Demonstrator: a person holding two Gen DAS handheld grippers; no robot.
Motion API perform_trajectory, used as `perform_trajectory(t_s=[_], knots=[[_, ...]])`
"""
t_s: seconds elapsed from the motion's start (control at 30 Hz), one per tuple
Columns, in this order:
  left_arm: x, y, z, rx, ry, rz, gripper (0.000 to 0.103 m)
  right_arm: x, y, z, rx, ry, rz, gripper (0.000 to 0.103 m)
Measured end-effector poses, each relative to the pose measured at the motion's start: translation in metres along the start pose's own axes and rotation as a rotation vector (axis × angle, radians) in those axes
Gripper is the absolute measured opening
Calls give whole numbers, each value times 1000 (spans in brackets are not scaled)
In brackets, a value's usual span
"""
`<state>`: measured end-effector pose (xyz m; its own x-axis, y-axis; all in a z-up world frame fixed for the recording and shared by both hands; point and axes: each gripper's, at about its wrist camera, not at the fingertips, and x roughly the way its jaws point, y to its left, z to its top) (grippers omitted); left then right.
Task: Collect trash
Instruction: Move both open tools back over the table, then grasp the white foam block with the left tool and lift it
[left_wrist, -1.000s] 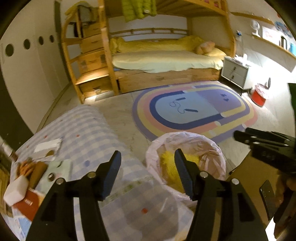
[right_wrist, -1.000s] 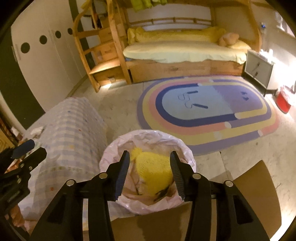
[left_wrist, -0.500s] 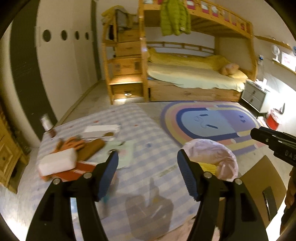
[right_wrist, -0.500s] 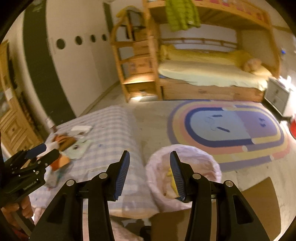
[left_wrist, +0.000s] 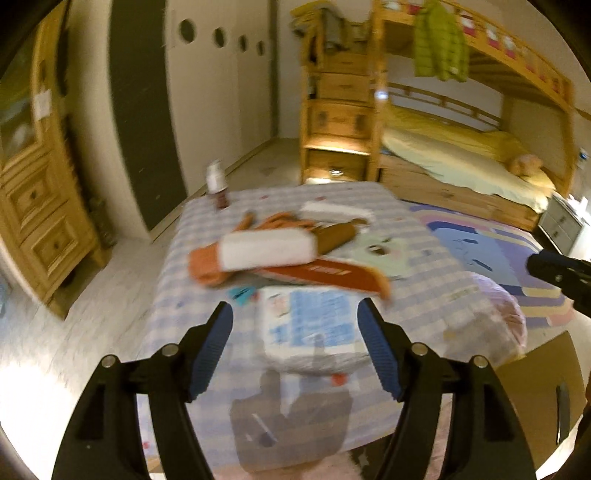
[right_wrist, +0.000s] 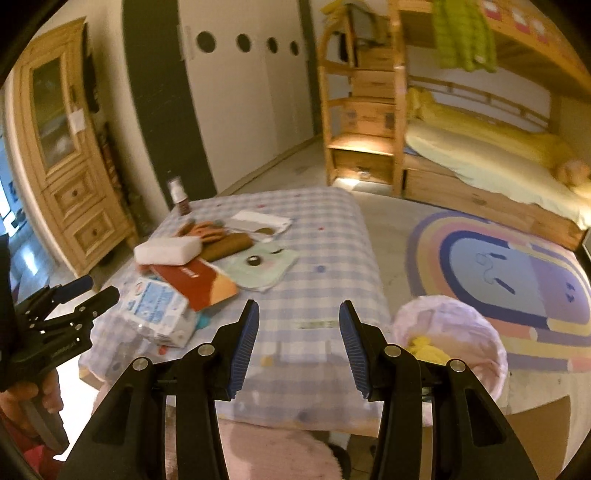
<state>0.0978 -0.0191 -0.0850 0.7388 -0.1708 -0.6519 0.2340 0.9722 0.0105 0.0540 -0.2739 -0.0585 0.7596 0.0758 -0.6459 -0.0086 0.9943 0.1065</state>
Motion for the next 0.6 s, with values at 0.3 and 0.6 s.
perform_trajectory(t_s=[0.3, 0.6], knots=[[18, 52, 3, -93, 21, 23, 68, 24, 29, 8, -48, 15, 32, 47], [57, 69, 19, -87, 50, -26, 64, 61, 38, 25, -89, 45, 43, 35]])
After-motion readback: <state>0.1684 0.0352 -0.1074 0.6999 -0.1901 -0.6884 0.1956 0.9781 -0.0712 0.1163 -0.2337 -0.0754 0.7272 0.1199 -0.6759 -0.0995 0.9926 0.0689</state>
